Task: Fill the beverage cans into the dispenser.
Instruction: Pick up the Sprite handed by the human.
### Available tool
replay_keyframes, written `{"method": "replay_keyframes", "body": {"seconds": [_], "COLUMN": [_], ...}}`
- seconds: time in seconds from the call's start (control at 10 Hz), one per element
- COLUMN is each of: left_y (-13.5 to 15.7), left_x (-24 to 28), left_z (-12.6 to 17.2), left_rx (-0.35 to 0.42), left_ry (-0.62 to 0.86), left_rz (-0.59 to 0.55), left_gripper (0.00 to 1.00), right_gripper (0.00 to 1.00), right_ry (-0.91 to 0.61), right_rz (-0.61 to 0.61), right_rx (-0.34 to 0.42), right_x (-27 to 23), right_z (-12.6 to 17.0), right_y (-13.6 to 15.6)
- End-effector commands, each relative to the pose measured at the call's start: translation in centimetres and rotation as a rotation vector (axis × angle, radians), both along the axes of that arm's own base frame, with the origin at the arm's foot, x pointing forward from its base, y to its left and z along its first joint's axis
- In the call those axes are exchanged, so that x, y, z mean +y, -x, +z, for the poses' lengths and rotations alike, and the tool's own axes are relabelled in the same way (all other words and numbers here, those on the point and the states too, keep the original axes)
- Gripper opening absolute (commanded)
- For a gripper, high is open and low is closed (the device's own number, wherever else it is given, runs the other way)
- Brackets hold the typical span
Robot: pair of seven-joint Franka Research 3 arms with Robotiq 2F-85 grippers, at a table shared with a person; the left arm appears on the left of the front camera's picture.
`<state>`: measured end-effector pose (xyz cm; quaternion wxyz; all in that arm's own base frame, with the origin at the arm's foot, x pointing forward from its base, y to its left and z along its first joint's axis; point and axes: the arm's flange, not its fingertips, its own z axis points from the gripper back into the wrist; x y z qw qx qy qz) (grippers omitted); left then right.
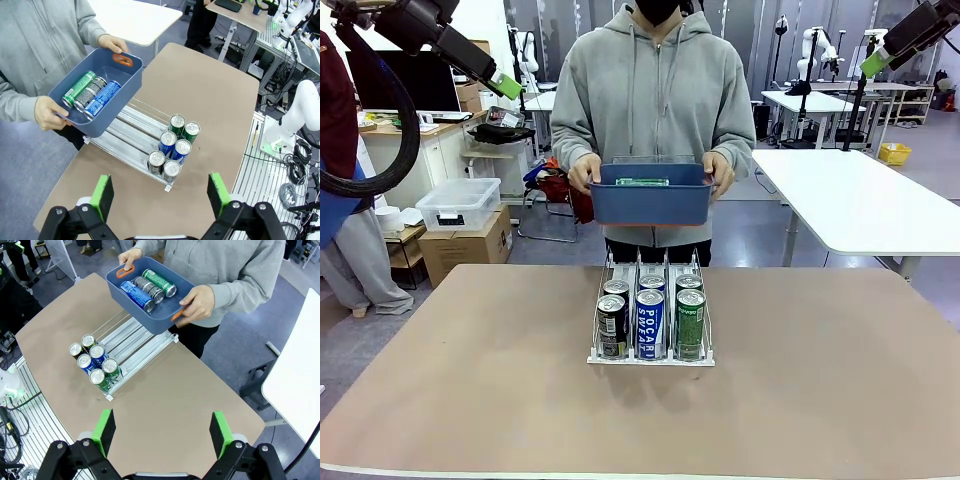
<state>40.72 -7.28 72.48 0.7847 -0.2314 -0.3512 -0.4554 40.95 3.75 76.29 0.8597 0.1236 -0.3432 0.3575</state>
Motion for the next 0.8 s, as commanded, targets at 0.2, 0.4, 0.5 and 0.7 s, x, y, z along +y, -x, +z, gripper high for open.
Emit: {"method": "replay_keyframes", "body": {"seconds": [0.2, 0.4, 0.5, 0.7], "left_y": [0.04, 0.04, 0.04, 0.04], "left_x": [0.07, 0.07, 0.07, 0.07], "left_z": [-0.12, -0.12, -0.12, -0.12], "left_rx": [0.001, 0.001, 0.001, 0.001], "left_ry": [-0.003, -0.003, -0.003, -0.003], "left_rz": [-0.001, -0.001, -0.001, -0.001], "left_gripper": [1.00, 1.00, 1.00, 1.00], "right_gripper": [1.00, 1.00, 1.00, 1.00], "right_ry": [-0.009, -0.009, -0.009, -0.009], "right_rz": [0.008, 0.008, 0.008, 0.008], "right_rx": [0.001, 0.001, 0.001, 0.001], "right_x": [-0.05, -0.05, -0.05, -0.05], "right_z": [-0.01, -0.01, -0.01, -0.01], "right_y": [0.04, 0.04, 0.04, 0.04]}}
